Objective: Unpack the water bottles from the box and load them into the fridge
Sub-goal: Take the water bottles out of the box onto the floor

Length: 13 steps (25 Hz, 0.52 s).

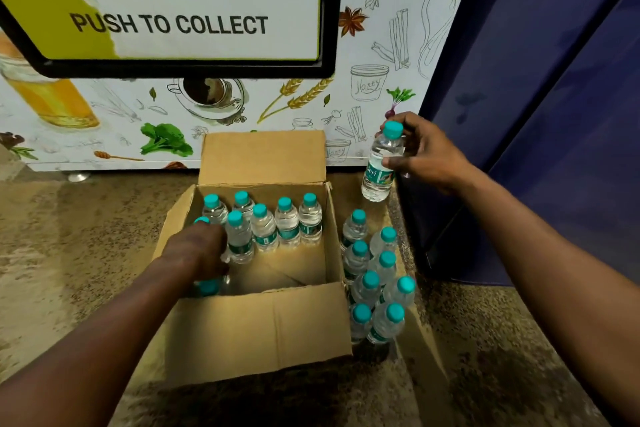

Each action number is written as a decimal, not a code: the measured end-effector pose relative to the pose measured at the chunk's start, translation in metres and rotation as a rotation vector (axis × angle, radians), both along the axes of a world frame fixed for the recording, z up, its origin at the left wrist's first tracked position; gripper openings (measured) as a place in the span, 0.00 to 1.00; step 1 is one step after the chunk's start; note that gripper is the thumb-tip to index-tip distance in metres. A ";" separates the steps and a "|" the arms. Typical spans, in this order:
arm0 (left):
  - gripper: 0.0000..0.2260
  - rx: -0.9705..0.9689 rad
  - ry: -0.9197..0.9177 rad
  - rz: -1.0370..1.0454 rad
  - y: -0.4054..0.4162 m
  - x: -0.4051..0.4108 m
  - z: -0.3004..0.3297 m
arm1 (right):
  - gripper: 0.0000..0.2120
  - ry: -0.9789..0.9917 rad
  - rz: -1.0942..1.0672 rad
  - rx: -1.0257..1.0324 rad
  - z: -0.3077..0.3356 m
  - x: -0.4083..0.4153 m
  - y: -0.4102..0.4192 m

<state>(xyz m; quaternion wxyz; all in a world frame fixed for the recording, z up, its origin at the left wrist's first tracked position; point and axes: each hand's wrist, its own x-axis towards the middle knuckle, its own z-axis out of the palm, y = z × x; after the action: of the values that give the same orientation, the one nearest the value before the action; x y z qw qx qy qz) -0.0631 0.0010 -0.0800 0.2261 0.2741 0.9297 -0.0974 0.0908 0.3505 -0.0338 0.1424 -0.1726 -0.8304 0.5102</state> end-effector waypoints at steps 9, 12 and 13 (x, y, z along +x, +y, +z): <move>0.20 0.027 -0.005 0.118 -0.012 -0.018 -0.021 | 0.24 -0.352 -0.095 0.267 -0.060 0.004 -0.001; 0.20 0.081 0.009 0.140 -0.010 -0.020 -0.027 | 0.23 -0.398 -0.147 0.216 -0.082 0.010 -0.003; 0.20 0.088 0.015 0.148 -0.010 -0.021 -0.027 | 0.23 -0.403 -0.158 0.202 -0.089 0.011 -0.002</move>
<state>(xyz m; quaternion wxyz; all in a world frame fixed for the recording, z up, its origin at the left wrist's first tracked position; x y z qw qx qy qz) -0.0843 -0.0090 -0.1075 0.2137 0.2134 0.9524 -0.0416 0.1014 0.3485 -0.1226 0.0298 -0.3201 -0.8729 0.3671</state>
